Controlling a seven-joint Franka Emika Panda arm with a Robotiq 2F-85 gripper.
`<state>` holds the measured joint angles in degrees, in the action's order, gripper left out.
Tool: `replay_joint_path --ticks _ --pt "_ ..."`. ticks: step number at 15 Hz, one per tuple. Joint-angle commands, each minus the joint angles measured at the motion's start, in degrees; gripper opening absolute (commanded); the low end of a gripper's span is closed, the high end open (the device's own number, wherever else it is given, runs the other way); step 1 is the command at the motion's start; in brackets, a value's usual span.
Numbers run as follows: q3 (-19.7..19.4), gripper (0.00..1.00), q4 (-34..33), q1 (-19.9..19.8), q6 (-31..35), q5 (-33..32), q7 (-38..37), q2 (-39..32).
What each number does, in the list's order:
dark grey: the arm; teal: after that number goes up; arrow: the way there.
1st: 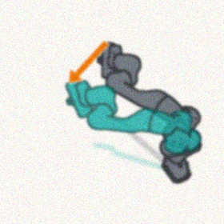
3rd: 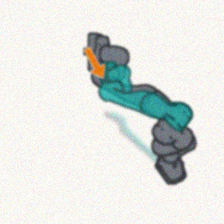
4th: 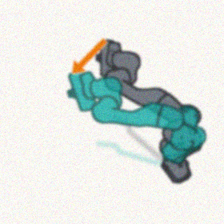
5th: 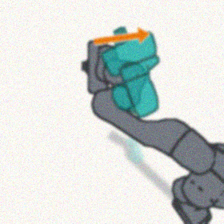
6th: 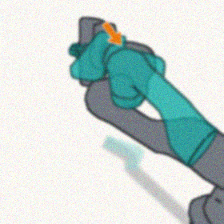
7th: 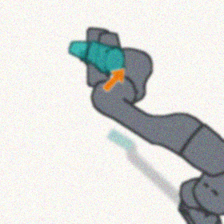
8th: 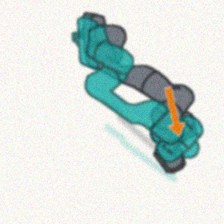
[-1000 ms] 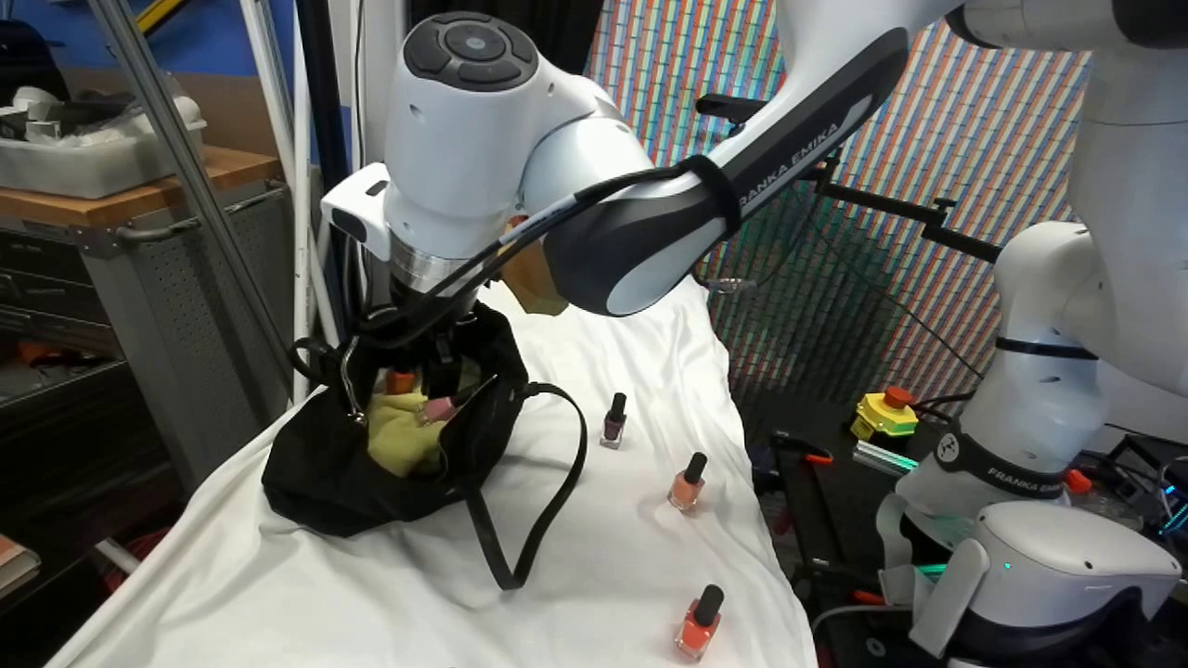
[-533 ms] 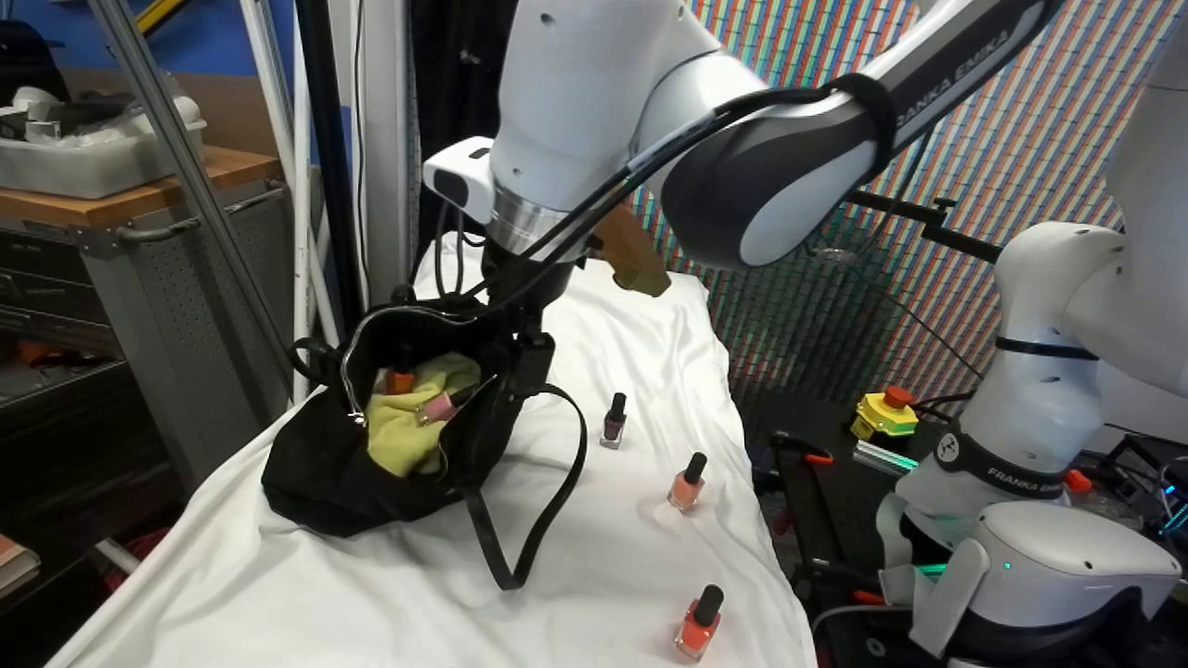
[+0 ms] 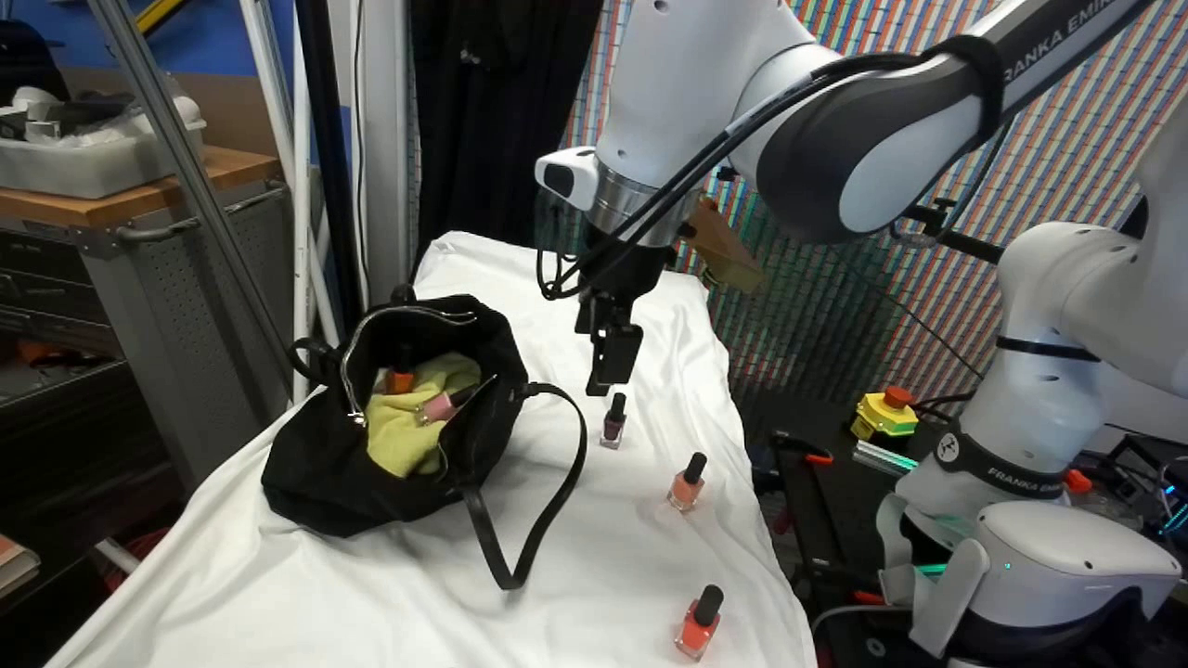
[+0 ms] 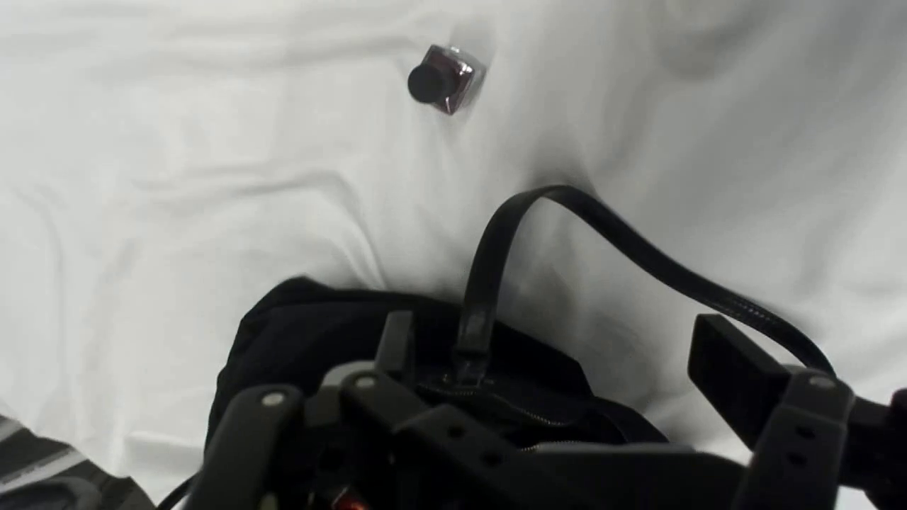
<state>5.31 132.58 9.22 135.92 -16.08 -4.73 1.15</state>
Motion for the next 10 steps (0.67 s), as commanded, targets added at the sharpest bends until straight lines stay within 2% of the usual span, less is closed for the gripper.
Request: replay_joint_path --ticks 1,6,10 --pt "-0.2 1.00 5.6 -2.1 6.4 3.4 -2.5 2.3" --pt "-1.4 1.00 10.0 -4.6 15.3 2.9 -5.6 0.2" --pt "-2.6 1.00 12.5 -6.0 19.9 3.9 -4.7 -1.2"
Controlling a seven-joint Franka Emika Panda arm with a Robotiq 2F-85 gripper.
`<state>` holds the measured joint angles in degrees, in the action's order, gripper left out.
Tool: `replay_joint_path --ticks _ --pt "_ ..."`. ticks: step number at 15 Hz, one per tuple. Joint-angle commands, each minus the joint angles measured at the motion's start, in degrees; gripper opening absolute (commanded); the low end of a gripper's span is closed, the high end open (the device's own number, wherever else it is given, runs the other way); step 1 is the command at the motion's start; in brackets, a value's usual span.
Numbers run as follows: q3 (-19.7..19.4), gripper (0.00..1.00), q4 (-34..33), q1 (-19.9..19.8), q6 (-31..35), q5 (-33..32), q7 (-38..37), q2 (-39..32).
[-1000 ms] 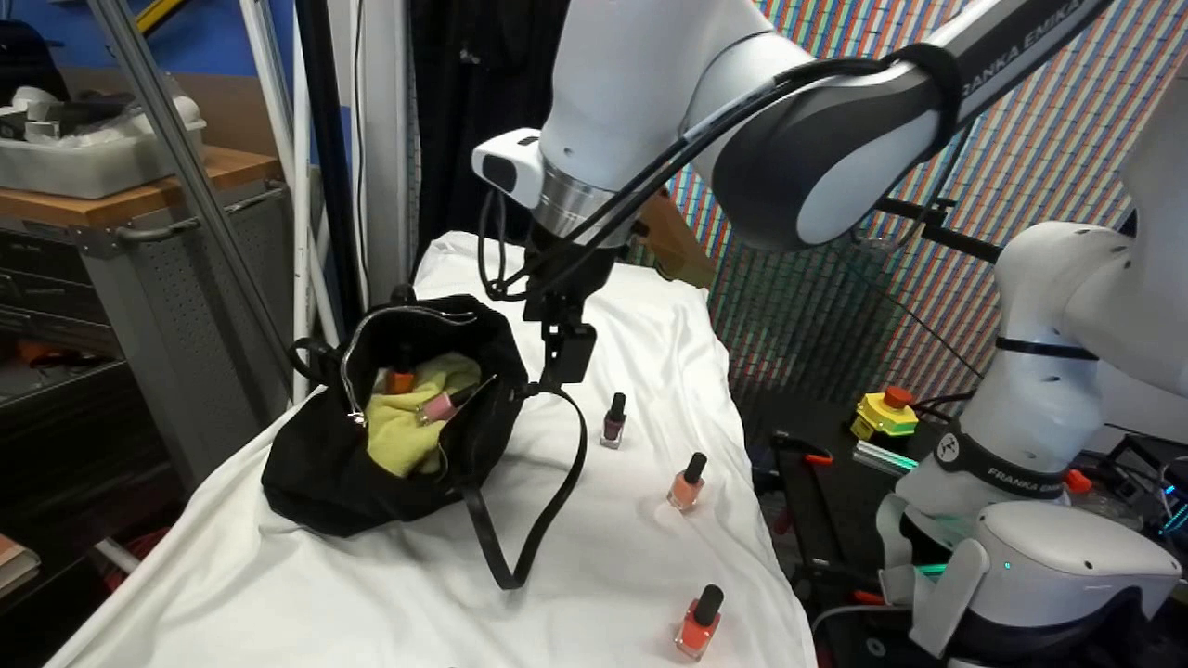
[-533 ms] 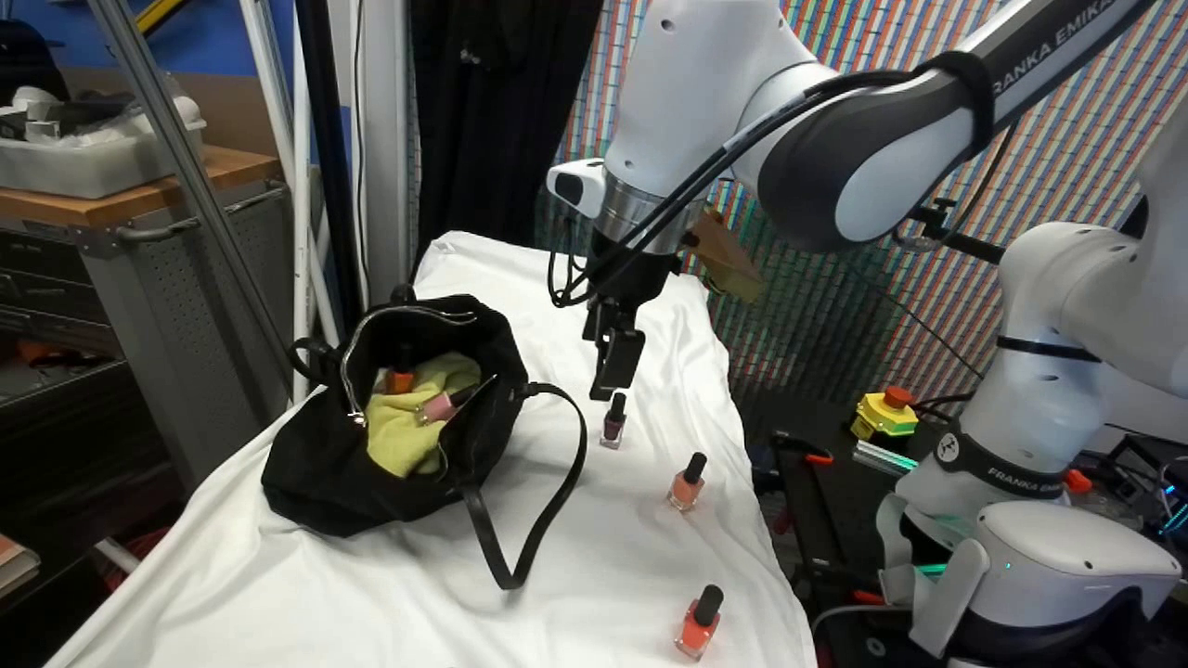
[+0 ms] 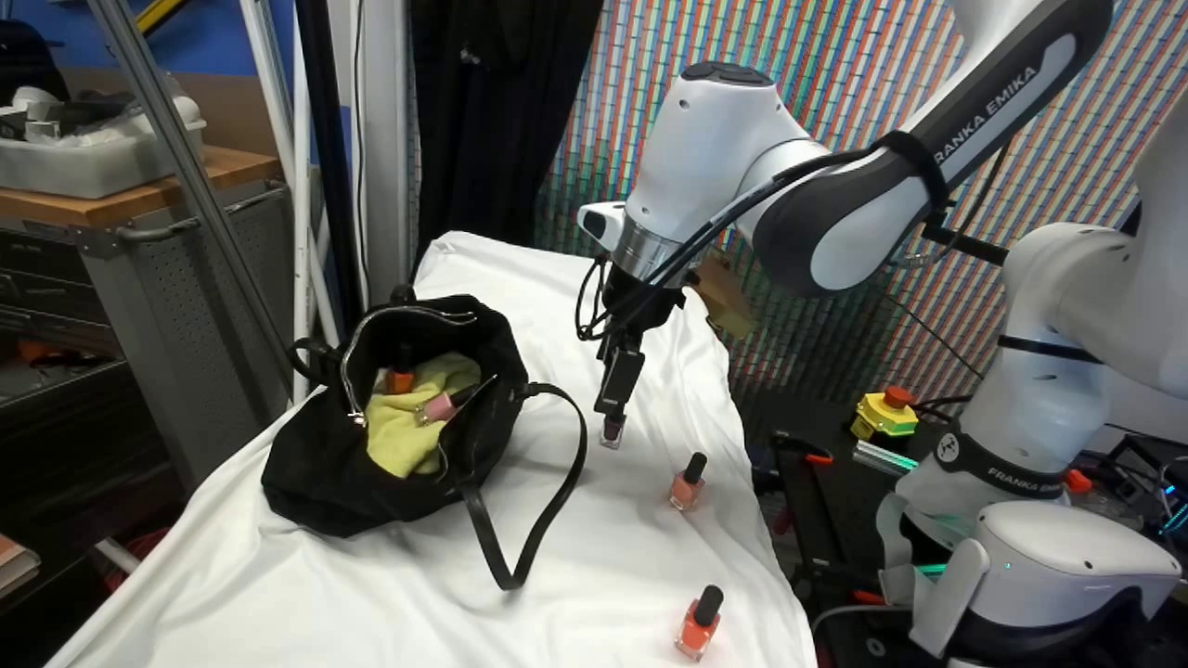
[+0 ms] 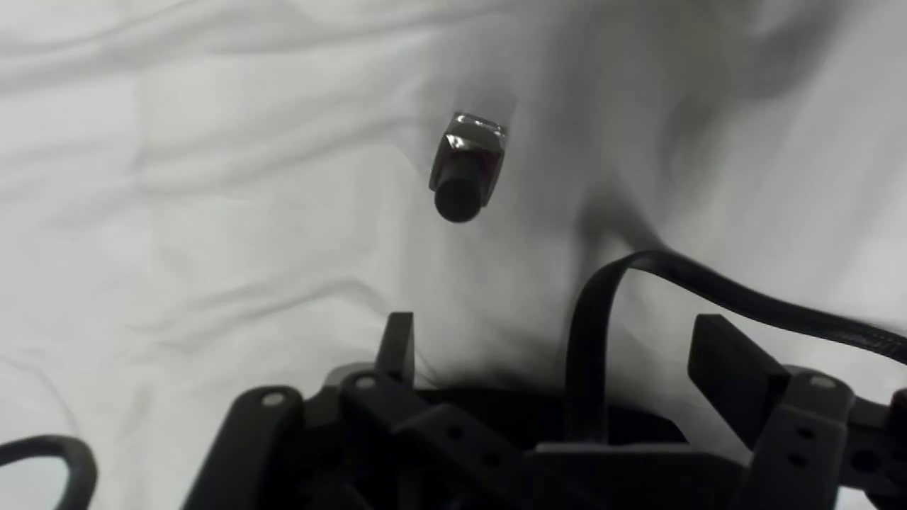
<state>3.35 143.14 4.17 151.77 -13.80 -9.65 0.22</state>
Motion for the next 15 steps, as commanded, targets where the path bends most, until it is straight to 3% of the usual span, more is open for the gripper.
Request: replay_joint_path --ticks 1,9,15 --pt "-0.8 1.00 2.3 -1.2 4.7 3.3 2.1 -0.9" --pt "-0.9 1.00 1.8 -1.6 6.5 11.3 5.9 -6.9" --pt "-2.8 1.00 0.3 -0.8 6.8 6.0 3.0 -11.2"
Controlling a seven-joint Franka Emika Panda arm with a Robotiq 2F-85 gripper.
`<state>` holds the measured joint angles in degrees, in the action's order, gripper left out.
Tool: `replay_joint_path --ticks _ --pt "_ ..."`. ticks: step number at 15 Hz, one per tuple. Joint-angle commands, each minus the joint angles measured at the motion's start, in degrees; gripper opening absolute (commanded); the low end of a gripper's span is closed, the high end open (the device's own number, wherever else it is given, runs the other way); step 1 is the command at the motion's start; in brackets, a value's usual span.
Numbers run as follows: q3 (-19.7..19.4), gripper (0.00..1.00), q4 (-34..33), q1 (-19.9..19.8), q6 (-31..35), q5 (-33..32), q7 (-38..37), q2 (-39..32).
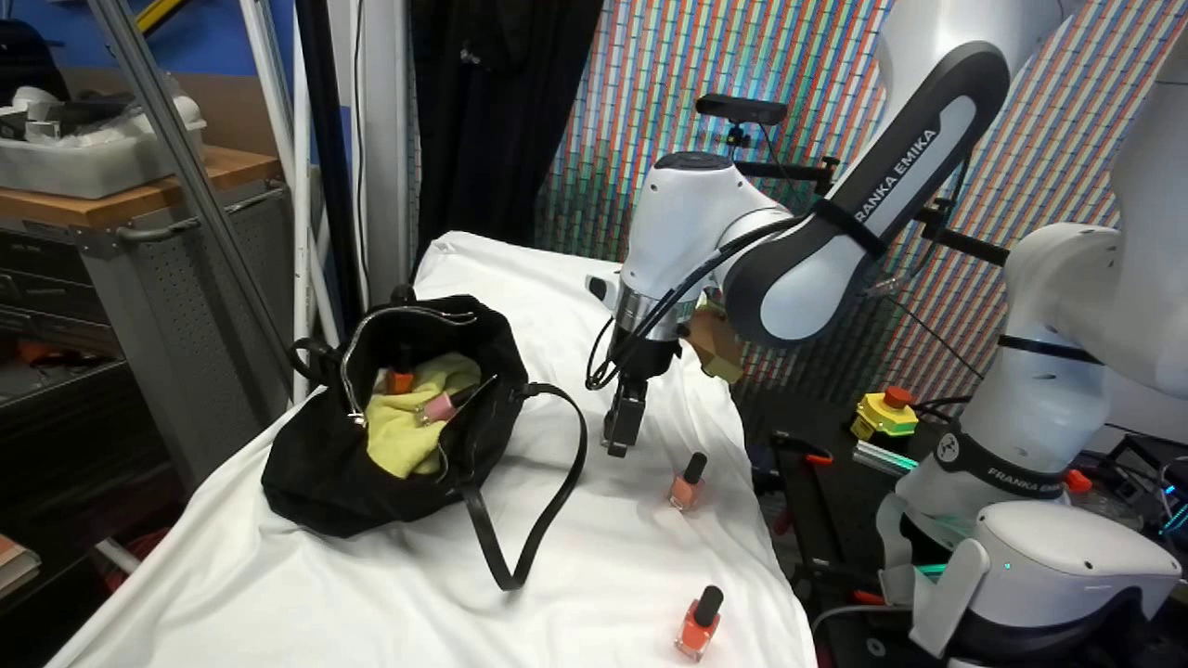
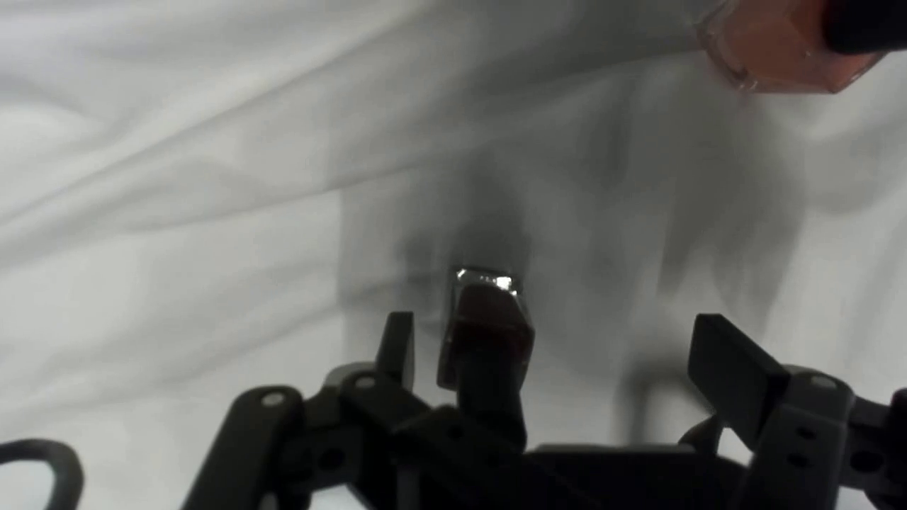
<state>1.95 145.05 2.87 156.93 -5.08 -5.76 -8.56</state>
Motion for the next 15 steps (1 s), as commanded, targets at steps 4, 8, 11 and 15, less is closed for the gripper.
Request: replay_joint_path --ticks 4,8,11,15 --pt "-3.0 1.00 -3.5 1.1 0.7 -6.2 -1.7 -5.2" --pt "-4.0 1.00 -5.2 1.5 0.5 -8.0 -2.0 -6.9" --pt "-3.9 1.00 -5.8 1.6 0.0 -7.6 -1.5 -7.1" --pt "-3.6 0.82 -5.8 1.8 -1.5 -7.3 -0.8 -6.6"
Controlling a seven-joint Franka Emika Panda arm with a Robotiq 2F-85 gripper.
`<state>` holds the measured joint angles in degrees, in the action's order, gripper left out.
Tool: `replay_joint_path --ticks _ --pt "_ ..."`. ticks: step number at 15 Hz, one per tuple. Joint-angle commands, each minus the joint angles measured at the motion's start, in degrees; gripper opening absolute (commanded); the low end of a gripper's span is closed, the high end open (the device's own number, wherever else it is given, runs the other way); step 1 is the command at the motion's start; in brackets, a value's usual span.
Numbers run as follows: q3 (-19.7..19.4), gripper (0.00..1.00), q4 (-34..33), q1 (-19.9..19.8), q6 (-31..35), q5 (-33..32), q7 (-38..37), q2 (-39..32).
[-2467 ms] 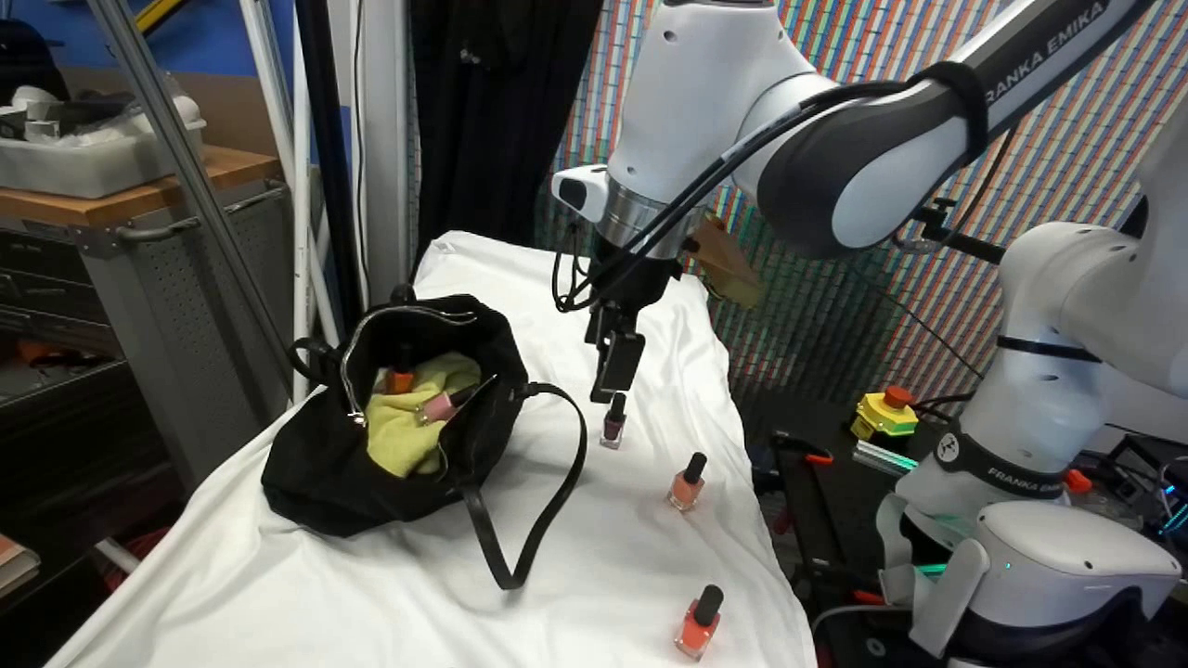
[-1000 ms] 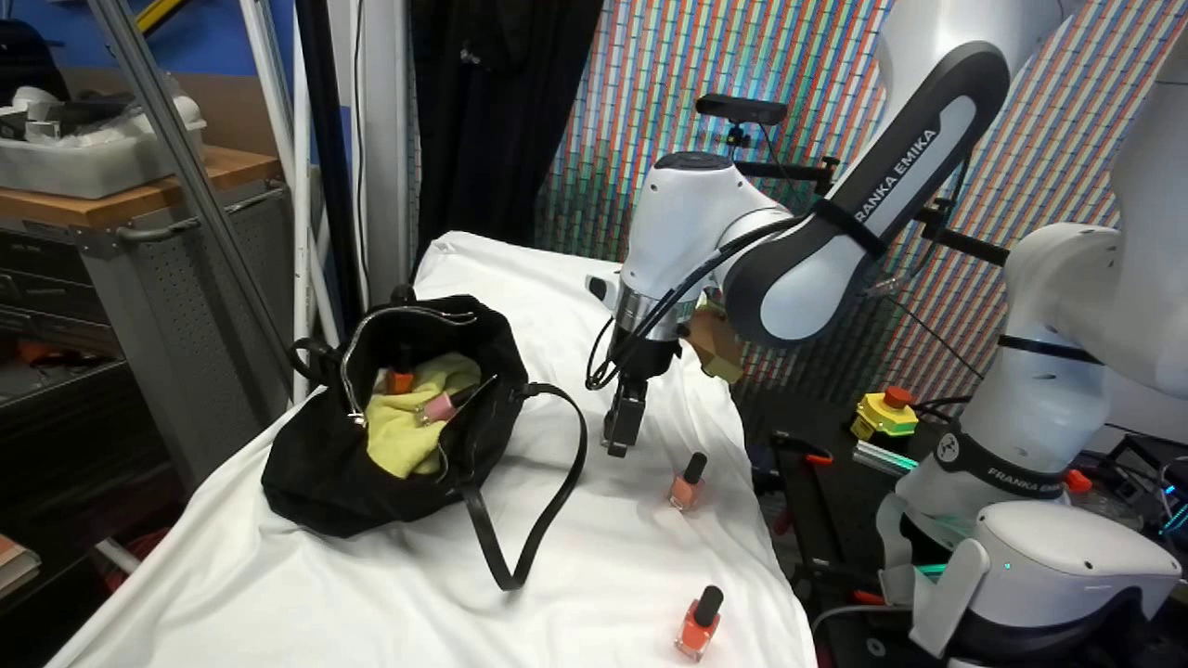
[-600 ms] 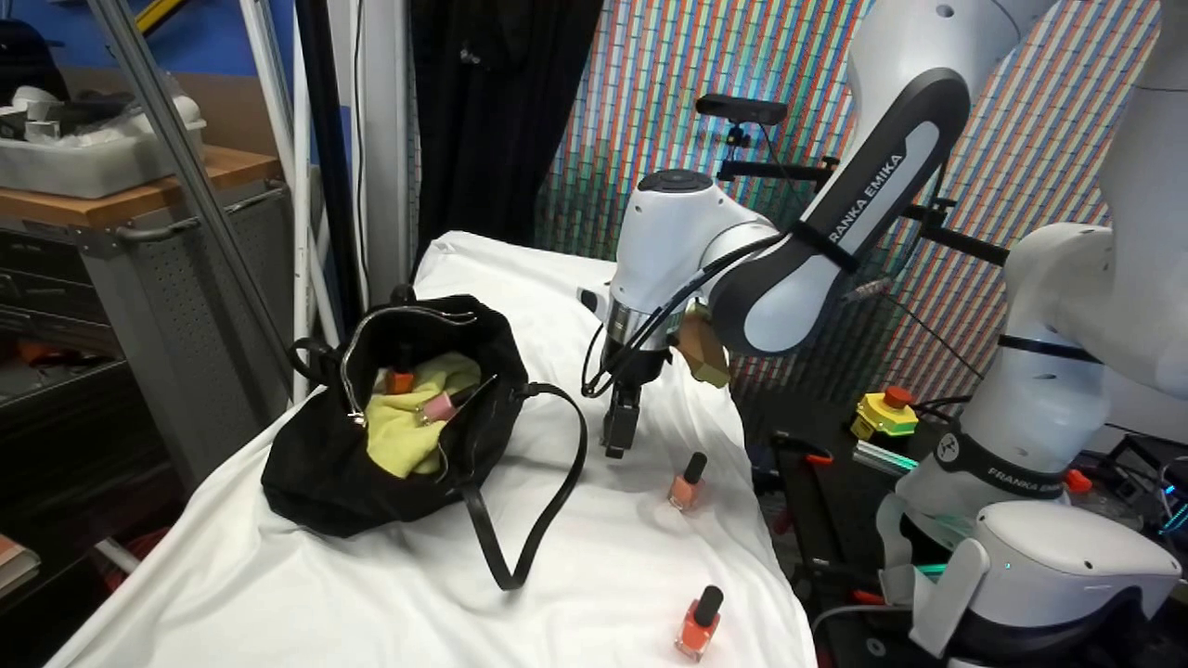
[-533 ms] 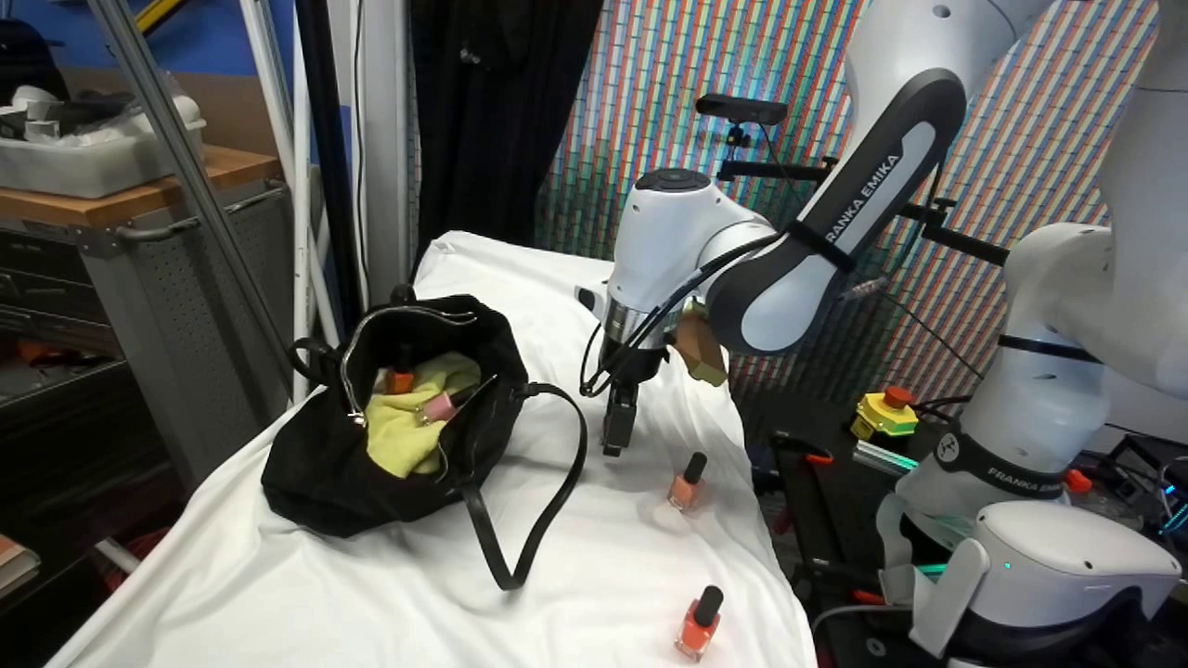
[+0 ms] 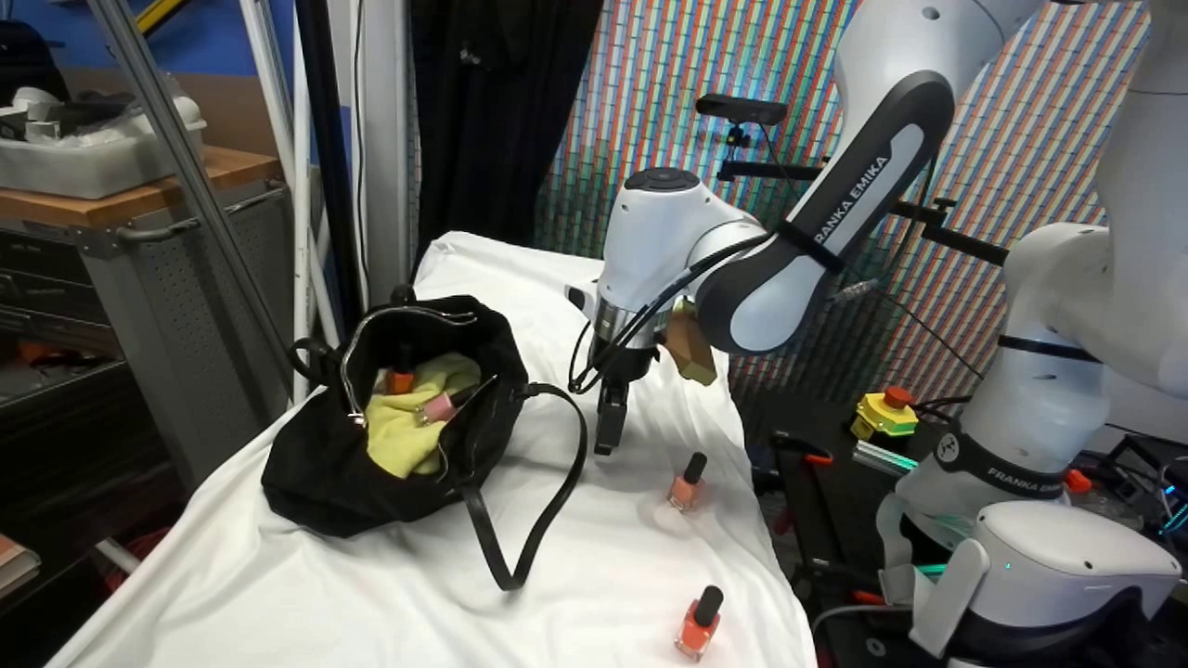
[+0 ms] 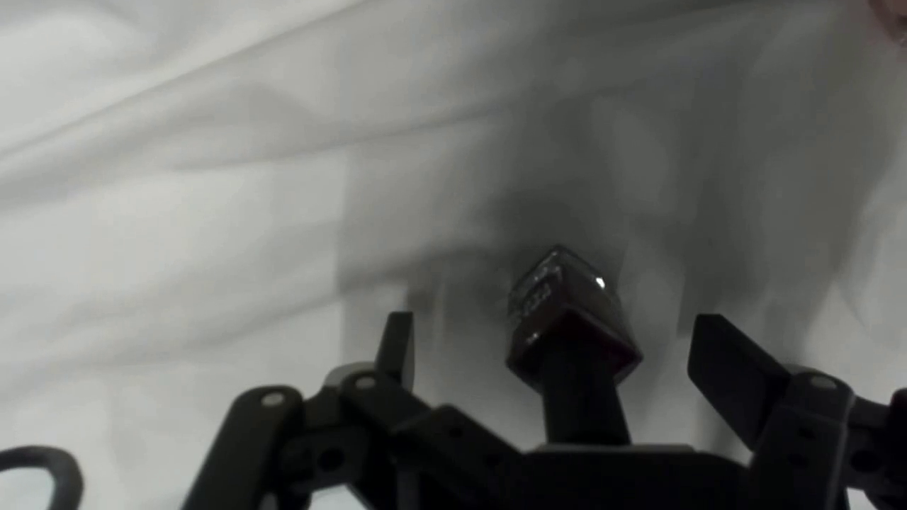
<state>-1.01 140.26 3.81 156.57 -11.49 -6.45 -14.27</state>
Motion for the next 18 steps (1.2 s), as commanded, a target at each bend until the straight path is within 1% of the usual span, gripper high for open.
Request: replay_joint_path --ticks 1,2,5,7,8,9,14,18 --pt "-0.5 0.74 -0.9 0.9 -1.6 -1.0 0.0 -0.7" --pt "-0.6 0.69 -0.8 1.1 -1.9 -1.2 -0.3 -0.5" --pt "-0.6 0.46 -0.7 1.7 -3.1 -1.7 -0.6 -0.1" --pt "-0.6 0.34 -0.9 2.0 -3.9 -2.6 -0.9 0.0" --pt "-0.5 0.27 -0.9 2.2 -4.2 -2.9 -0.9 0.1" --pt "-0.4 0.23 -0.9 2.3 -4.6 -3.1 -0.9 0.3" --pt "-0.3 0.23 -1.7 3.3 -8.1 -5.7 -1.3 1.9" --pt "0.1 0.23 -3.6 4.4 -15.5 -8.3 -2.4 6.5"
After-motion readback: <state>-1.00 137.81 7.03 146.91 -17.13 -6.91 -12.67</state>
